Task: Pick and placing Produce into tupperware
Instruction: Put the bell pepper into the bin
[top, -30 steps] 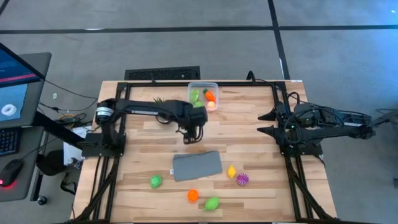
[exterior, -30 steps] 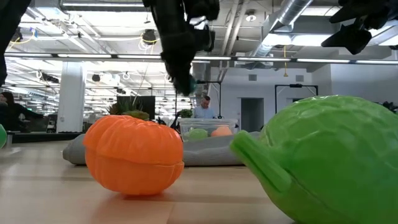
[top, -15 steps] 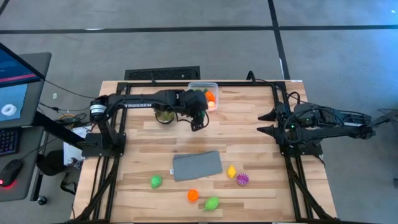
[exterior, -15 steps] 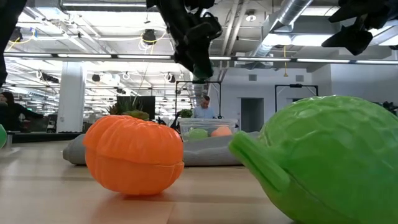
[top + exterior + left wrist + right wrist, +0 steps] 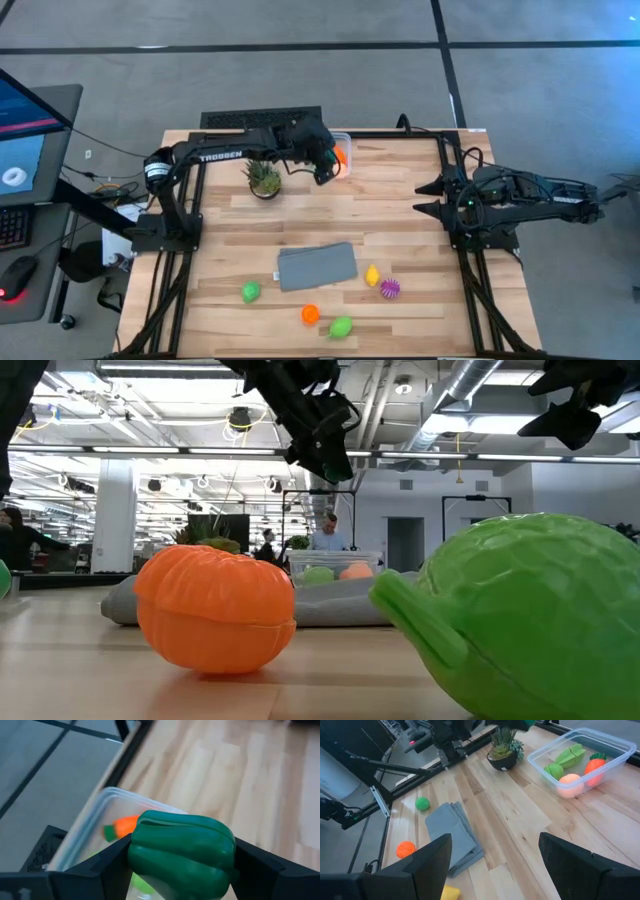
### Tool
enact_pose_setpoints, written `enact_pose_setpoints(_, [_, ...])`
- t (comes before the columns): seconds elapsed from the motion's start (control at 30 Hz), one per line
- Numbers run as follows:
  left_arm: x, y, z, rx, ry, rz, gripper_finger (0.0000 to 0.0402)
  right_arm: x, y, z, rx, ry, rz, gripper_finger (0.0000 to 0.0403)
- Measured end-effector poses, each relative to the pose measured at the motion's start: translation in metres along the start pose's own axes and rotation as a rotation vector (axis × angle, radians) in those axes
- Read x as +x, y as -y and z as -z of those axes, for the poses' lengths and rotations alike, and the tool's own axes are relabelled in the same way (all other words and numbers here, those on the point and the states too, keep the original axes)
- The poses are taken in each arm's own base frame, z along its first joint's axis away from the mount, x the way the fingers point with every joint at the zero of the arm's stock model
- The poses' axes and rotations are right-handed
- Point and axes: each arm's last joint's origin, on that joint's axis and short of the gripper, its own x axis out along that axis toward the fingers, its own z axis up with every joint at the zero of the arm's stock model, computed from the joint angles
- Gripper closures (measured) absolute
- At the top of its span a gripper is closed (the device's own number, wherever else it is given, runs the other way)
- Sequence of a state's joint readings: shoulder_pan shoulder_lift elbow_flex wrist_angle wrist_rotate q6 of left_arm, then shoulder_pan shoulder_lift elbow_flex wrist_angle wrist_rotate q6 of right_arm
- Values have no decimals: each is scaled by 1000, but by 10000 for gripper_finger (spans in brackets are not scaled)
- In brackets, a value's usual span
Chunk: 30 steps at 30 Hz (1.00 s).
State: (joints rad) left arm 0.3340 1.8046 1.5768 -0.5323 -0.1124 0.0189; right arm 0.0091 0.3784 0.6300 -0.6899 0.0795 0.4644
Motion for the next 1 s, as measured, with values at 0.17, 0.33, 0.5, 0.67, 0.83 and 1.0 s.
enact_pose_setpoints(0.17, [5, -23, 0, -41, 31, -20, 142, 0, 1, 0, 2, 4, 9, 81])
enact_pose_setpoints(0.33, [22, -39, 5, -74, 15, -21, 141, 0, 1, 0, 2, 13, 31, 81])
enact_pose_setpoints(0.5, [43, -51, 15, -115, -33, -7, 141, 0, 2, -1, 1, 20, 53, 81])
enact_pose_setpoints(0.67, [68, -57, 28, -149, -93, 2, 141, 2, 2, -1, 1, 11, 63, 81])
enact_pose_setpoints(0.83, [88, -60, 40, -182, -143, 13, 141, 5, 2, 1, 0, 7, 65, 81])
enact_pose_setpoints(1.0, [99, -59, 47, -203, -165, 17, 140, 13, 6, 10, 13, -23, 80, 81])
